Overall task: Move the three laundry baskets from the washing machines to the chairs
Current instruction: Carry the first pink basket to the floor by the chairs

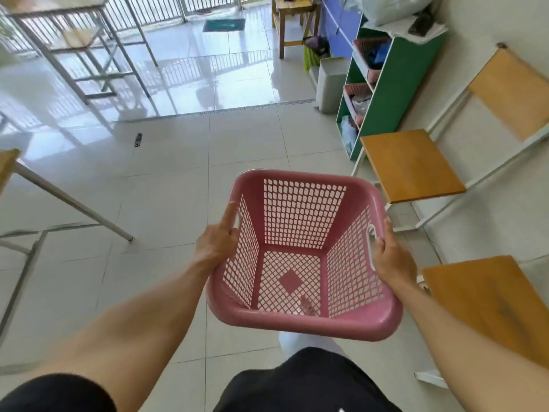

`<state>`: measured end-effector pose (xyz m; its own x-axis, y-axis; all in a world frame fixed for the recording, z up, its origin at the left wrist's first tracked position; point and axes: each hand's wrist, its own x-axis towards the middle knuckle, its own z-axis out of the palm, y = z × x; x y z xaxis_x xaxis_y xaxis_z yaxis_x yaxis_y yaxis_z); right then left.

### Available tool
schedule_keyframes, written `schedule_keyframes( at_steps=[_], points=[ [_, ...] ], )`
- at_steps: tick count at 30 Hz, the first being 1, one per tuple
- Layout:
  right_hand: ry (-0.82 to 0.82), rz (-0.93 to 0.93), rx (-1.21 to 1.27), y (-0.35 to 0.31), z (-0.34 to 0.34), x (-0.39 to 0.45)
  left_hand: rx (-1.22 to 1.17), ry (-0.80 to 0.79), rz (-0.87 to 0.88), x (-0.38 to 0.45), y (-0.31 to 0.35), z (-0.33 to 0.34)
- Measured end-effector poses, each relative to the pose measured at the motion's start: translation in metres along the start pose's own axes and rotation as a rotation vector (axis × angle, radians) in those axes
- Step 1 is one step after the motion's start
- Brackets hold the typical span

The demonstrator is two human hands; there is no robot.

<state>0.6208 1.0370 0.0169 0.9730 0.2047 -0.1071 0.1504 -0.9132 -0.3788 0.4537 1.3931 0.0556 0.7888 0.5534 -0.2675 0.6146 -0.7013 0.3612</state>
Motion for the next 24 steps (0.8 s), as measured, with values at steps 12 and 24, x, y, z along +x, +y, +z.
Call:
schedule_keyframes(
  at_steps=[12, 24],
  points=[
    [-0.071, 0.077, -0.042, -0.089, 0.019, 0.154, 0.004, -0.071, 0.027, 0.186, -0.006, -0.051],
    [0.172, 0.491, 0.093, -0.133, 0.034, 0.159, 0.165, -0.326, 0.480, 0.388, 0.055, -0.073]
  ],
)
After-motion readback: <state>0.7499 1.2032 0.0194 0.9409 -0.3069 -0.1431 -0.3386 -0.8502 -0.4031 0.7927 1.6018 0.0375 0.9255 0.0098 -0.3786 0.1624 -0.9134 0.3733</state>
